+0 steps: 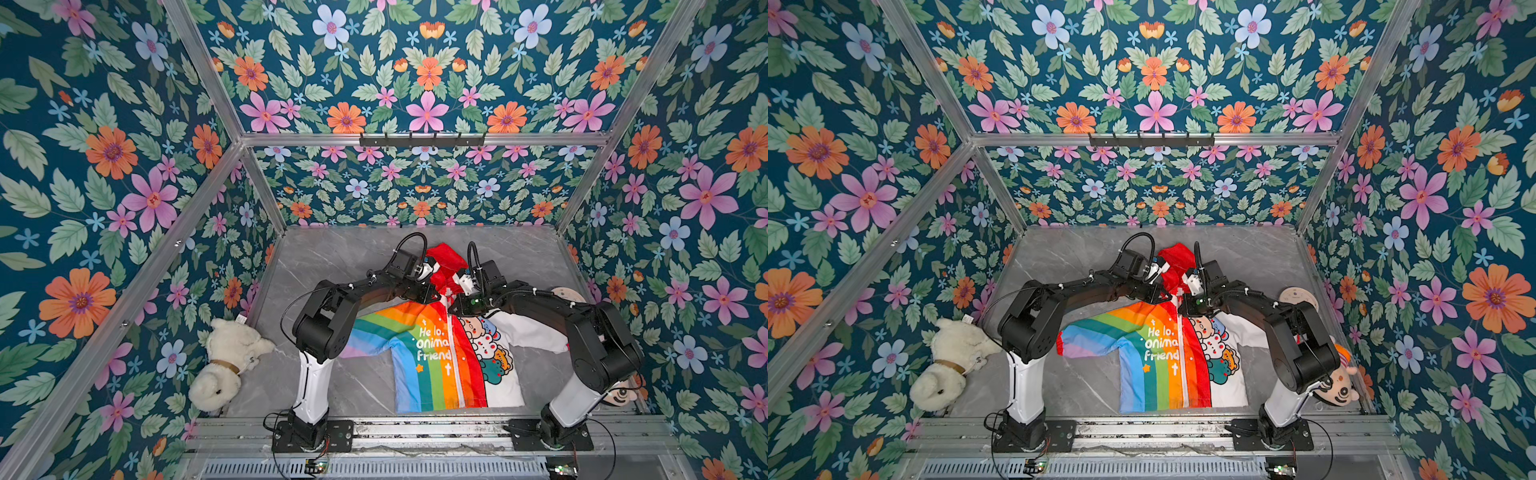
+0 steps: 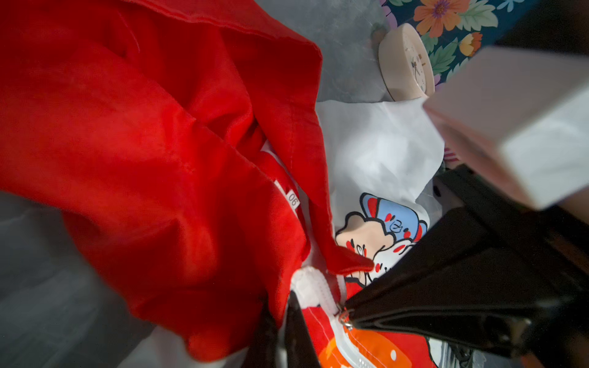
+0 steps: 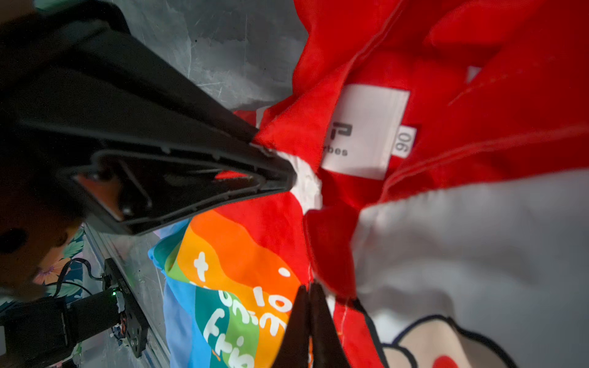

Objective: Unzip the jacket
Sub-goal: Unzip the zipper on the jacket.

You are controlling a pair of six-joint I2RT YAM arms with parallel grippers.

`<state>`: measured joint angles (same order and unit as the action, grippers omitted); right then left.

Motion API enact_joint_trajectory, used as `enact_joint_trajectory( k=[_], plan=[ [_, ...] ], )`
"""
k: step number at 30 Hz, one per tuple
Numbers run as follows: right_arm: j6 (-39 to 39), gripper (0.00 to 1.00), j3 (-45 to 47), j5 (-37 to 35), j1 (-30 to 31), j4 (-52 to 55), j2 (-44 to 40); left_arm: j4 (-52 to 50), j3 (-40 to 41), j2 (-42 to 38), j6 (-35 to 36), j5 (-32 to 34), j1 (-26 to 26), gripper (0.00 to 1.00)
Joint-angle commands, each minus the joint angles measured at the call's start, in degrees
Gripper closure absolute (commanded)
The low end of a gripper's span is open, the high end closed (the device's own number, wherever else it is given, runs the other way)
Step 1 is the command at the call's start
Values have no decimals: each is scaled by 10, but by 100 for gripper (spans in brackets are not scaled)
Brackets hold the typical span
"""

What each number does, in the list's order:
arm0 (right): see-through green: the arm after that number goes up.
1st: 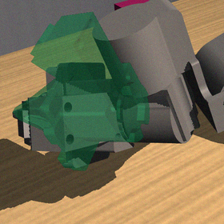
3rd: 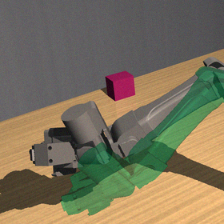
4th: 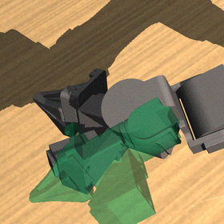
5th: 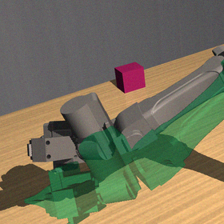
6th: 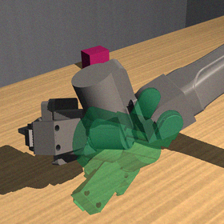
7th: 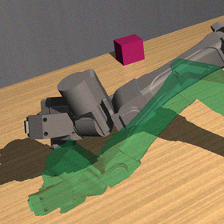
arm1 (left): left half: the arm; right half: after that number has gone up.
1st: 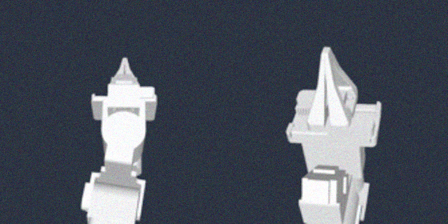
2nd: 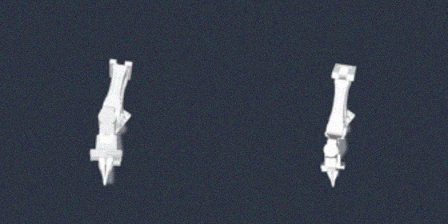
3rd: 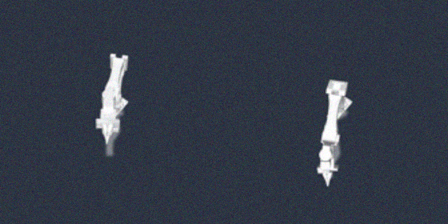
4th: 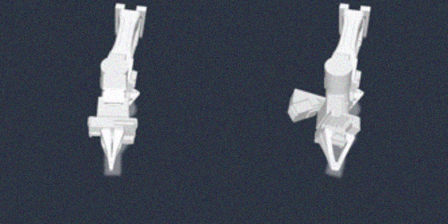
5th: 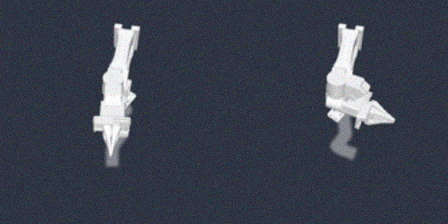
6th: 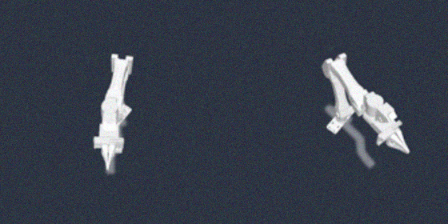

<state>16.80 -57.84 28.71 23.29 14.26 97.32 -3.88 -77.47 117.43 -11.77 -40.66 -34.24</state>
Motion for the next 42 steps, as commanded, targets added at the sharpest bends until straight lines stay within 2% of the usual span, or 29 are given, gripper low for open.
enact_joint_trajectory(
  k=[1,30,42],
  plan=[
    [-5,100,3,2,4,12,-5,-4,-8,3,14,13,5,100],
    [34,100,46,7,37,-19,-17,-44,-54,22,36,12,29,100],
    [47,100,58,-3,50,-23,-49,-60,-79,32,43,14,34,100]
  ],
)
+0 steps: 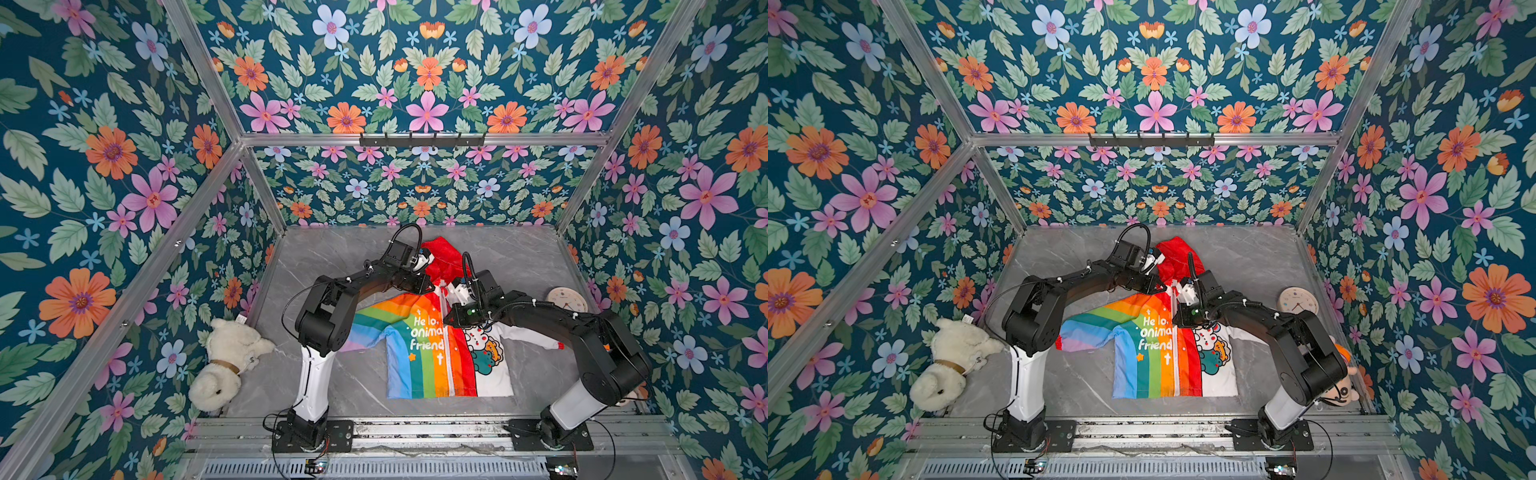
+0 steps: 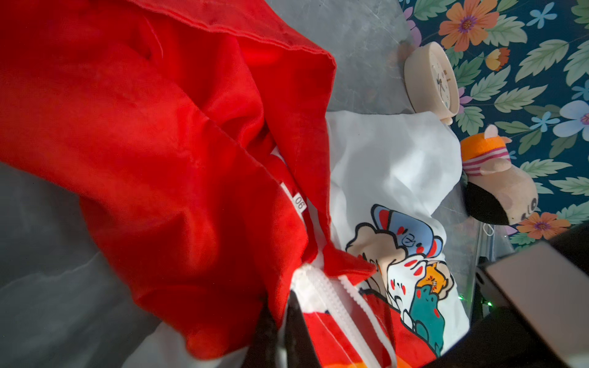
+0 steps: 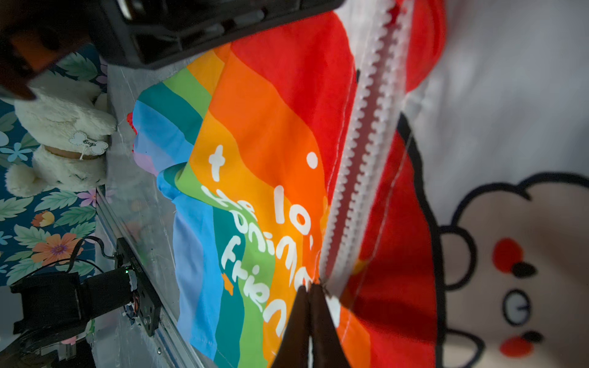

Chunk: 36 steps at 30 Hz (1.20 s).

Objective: Unzip the jacket
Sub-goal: Unzip the zipper on the jacket.

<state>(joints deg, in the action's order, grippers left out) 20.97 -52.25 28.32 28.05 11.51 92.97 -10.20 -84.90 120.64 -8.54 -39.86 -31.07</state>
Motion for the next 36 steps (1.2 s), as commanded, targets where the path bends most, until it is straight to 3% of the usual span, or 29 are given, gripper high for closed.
enact_joint_trajectory(
  k=[1,36],
  plan=[
    [7,100,3,0,4,4,-7,4,-5,0,11,5,3,100],
    [61,100,47,-62,47,18,-41,-10,-12,7,21,12,5,100]
  ],
)
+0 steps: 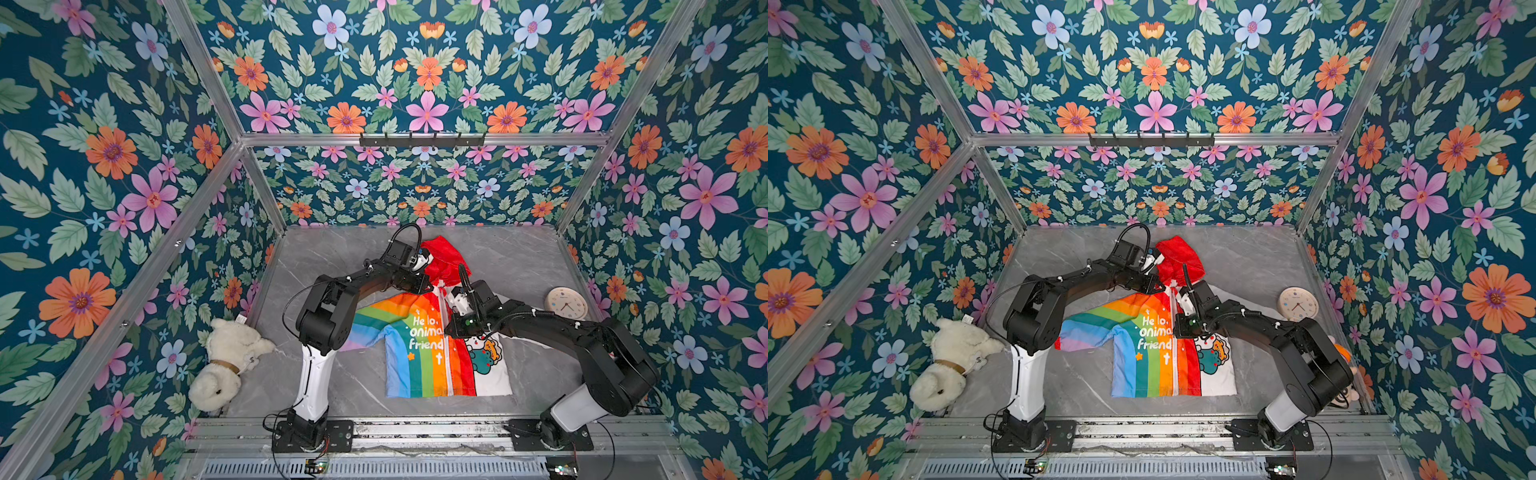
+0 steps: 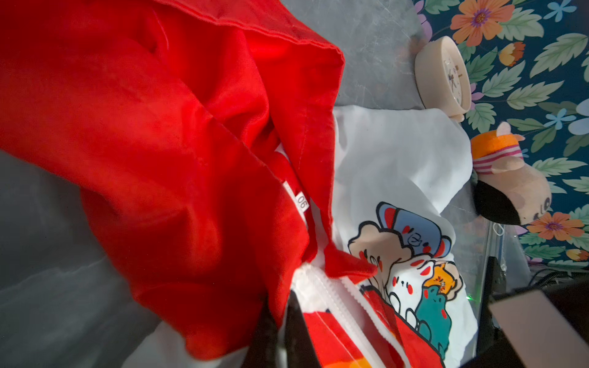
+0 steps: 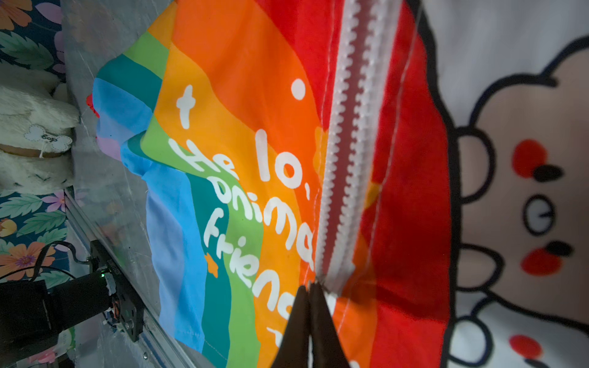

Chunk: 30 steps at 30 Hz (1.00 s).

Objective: Unzip the jacket
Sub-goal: Unzip the zipper on the jacket.

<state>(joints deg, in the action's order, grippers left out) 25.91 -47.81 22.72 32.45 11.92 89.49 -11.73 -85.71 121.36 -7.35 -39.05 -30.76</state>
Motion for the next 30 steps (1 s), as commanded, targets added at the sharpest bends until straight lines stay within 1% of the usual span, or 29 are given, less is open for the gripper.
enact_joint_trajectory(
  k=[1,5,12,30],
  plan=[
    [13,100,7,-7,3,13,-10,4,-5,0,10,4,1,100],
    [21,100,25,-9,4,10,-26,3,-5,-1,13,5,2,100],
    [24,100,50,6,9,-3,-46,1,-3,-3,14,7,1,100],
    [28,100,89,25,28,-24,-69,-7,-18,4,7,25,2,100]
  ],
)
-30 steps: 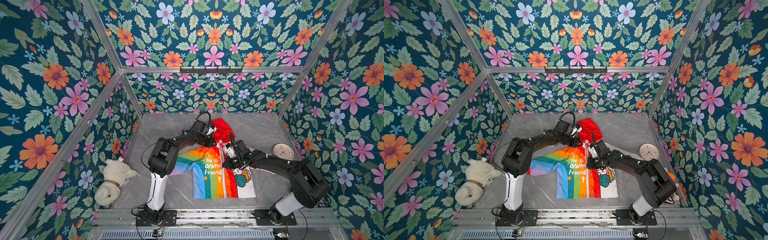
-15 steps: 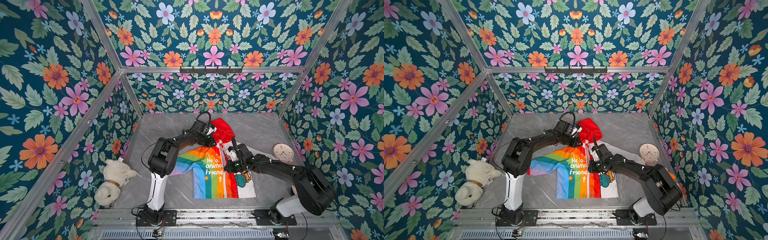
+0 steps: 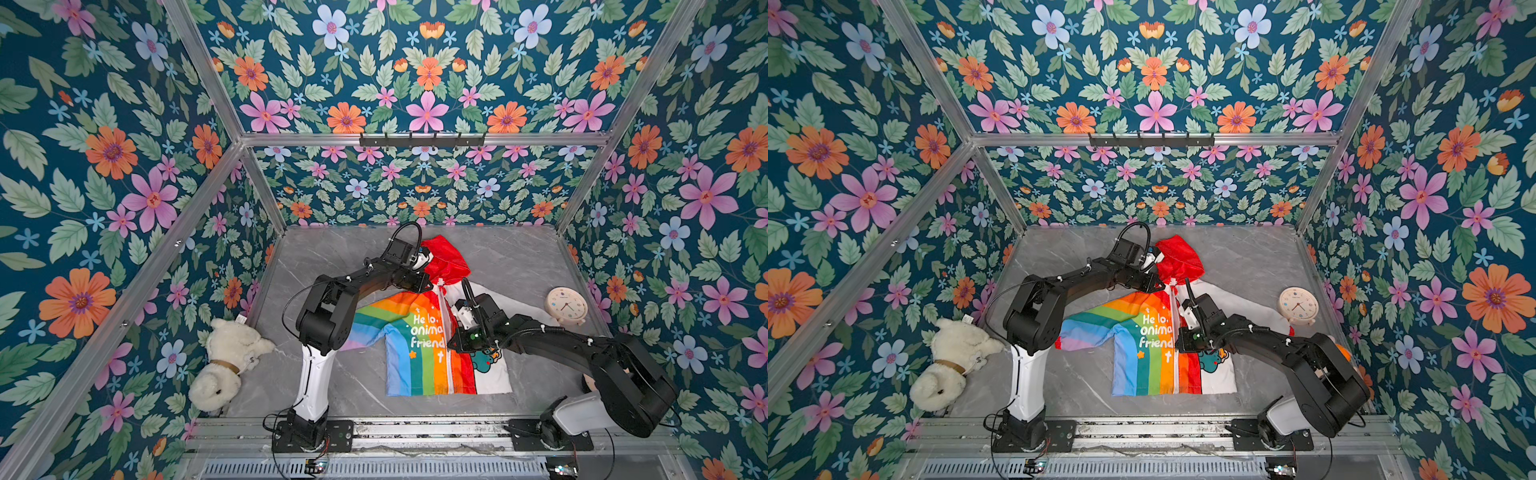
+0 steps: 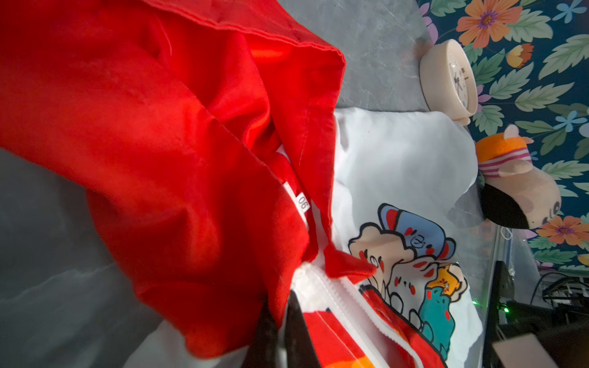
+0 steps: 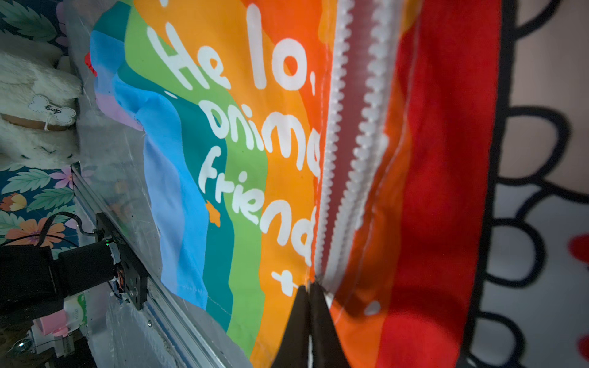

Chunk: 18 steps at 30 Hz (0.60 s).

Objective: Unzip the jacket
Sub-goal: Unzip the zipper on the jacket.

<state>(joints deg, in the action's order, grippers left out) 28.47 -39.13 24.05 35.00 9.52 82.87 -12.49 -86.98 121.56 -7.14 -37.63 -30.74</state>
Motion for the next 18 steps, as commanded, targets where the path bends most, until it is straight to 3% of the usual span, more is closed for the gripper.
enact_joint_trajectory(
  k=[1,18],
  plan=[
    [4,100,5,13,3,-2,-4,0,-8,3,3,11,2,100],
    [5,100,35,24,16,1,-36,-35,-54,25,4,26,2,100]
  ],
)
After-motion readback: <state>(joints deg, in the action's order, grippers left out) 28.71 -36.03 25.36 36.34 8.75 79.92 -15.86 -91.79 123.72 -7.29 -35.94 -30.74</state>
